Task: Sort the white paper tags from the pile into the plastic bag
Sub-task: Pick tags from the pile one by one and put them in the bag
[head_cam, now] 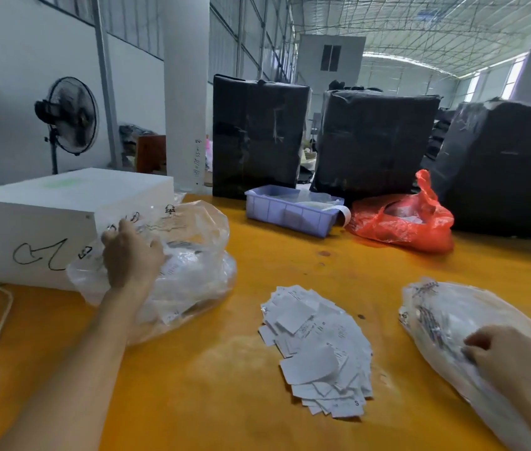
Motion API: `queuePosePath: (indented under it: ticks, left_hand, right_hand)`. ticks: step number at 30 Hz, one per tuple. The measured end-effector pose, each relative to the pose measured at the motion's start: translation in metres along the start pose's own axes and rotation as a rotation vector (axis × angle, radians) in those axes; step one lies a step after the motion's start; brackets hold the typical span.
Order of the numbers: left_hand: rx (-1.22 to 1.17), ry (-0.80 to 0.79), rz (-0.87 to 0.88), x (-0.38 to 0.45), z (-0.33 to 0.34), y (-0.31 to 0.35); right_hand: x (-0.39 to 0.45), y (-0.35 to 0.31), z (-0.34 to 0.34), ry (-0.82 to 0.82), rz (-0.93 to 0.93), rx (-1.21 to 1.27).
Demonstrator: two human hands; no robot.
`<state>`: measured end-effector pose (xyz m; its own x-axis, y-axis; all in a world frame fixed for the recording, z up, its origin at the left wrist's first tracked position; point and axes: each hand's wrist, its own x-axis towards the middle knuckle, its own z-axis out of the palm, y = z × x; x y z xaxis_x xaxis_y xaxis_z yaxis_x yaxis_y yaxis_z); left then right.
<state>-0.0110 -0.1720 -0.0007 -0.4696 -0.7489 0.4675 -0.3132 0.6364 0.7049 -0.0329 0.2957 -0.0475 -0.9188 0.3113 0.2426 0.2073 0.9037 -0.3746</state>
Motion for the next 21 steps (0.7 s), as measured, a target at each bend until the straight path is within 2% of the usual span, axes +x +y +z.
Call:
queuePosePath:
  ticks: [4, 8, 10, 12, 14, 17, 21]
  left_hand:
    - [-0.002, 0.16, 0.165, 0.006, 0.017, -0.006]
    - [-0.069, 0.013, 0.226, 0.011, 0.044, 0.002]
    - [-0.144, 0.024, 0.295, -0.002, 0.05, 0.017]
    - [-0.205, 0.137, 0.474, -0.027, 0.049, 0.031]
    - [-0.279, 0.116, 0.615, -0.058, 0.043, 0.048]
    - [-0.521, -0.231, 0.556, -0.102, 0.041, 0.072]
    - [-0.862, -0.845, 0.169, -0.146, 0.036, 0.094]
  right_hand:
    - [-0.009, -0.007, -0.01, 0.101, -0.071, 0.103]
    - [-0.009, -0.015, -0.021, 0.398, -0.096, 0.431]
    - [-0.01, -0.018, -0.023, 0.486, -0.081, 0.636]
    - [-0.009, -0.021, -0.025, 0.461, -0.019, 0.884]
    - [-0.011, -0.029, -0.026, 0.37, 0.035, 1.153]
    - [-0.025, -0.054, -0.024, 0.181, 0.033, 1.389]
    - [-0.055, -0.092, -0.006, -0.168, -0.041, 1.458]
